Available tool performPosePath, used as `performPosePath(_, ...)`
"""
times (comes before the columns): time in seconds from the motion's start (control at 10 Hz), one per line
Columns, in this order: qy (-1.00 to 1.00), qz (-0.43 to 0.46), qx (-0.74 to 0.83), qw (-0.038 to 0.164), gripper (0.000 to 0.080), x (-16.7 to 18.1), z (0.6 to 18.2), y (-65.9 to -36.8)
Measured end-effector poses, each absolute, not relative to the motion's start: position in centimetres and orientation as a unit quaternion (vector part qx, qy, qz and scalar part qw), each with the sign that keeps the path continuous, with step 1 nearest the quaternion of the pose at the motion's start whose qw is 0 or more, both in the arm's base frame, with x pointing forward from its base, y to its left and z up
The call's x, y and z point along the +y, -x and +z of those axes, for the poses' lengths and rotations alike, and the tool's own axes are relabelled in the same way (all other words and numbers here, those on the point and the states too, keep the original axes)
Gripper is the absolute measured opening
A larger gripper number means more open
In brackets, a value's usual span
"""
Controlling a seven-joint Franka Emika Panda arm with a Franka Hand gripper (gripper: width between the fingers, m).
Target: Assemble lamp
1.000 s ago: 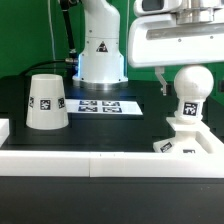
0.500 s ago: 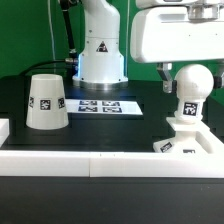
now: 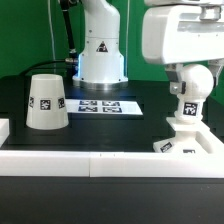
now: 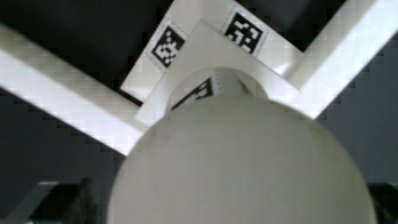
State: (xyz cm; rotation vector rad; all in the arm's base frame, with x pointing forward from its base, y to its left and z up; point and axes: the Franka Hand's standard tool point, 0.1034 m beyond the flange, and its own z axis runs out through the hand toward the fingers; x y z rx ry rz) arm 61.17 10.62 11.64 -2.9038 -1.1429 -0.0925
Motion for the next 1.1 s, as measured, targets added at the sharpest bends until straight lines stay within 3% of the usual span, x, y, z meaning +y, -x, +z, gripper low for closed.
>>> performPosePath(0.4, 0.866, -0.018, -0.499, -0.003, 0.0699, 11.2, 11.8, -61.4)
performPosePath(0.9, 0.856, -0.017, -0.516, -0.005, 0.0699, 10.1, 11.0, -61.2)
performPosePath(1.1, 0.859, -0.016, -0.511, -0.004, 0.0574, 9.7, 10.9, -61.2)
